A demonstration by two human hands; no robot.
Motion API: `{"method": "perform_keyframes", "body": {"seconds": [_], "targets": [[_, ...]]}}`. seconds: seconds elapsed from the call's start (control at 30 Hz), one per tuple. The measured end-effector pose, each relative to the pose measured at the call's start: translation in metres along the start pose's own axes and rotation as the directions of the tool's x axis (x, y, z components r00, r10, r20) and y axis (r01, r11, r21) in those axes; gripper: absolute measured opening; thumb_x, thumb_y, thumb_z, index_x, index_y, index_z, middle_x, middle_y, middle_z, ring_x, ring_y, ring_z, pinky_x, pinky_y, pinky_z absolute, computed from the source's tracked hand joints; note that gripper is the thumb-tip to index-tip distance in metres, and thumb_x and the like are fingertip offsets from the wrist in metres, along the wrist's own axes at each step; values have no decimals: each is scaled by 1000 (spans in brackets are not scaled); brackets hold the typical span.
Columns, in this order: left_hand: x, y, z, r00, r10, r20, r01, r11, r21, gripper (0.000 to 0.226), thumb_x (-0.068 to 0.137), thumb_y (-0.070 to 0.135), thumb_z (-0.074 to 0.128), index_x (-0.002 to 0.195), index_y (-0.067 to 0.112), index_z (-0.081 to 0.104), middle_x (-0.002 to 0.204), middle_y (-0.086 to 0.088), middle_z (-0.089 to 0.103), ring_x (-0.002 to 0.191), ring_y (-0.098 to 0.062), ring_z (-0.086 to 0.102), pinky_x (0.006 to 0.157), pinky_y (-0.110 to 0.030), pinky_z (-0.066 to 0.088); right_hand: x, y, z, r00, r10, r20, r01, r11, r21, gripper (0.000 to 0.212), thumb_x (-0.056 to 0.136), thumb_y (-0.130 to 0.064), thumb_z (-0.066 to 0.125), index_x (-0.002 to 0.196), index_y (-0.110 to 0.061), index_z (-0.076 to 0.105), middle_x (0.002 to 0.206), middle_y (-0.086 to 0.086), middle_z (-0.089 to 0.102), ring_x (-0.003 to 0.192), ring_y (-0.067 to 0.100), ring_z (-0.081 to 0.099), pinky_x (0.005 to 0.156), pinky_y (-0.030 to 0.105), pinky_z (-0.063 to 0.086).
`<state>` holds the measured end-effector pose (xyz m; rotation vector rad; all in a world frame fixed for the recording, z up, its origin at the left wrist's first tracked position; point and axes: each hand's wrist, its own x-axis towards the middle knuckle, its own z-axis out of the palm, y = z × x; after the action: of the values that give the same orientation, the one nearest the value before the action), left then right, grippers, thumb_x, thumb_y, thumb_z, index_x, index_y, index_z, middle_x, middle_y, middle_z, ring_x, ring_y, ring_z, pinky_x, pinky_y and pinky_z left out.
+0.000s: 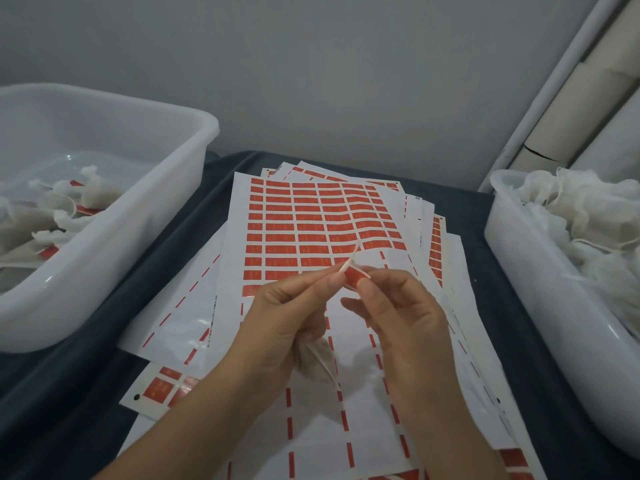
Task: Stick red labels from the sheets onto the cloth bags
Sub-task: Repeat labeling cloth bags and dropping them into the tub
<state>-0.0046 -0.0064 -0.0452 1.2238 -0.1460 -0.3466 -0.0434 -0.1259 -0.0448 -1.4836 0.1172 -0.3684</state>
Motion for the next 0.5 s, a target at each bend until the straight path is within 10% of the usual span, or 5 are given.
{"method": "perform_keyframes", "body": {"seconds": [0.5], "targets": [[-1, -3, 1, 997, -3, 78, 6, 999, -43, 21, 57, 44, 69, 73, 32, 75, 45, 4, 44, 40, -7, 36, 47, -15, 34, 2, 2, -3, 1000, 19, 2, -19, 988, 154, 19, 64, -28, 63, 81, -20, 66, 83, -9, 74, 85, 16, 70, 70, 18, 54]]}}
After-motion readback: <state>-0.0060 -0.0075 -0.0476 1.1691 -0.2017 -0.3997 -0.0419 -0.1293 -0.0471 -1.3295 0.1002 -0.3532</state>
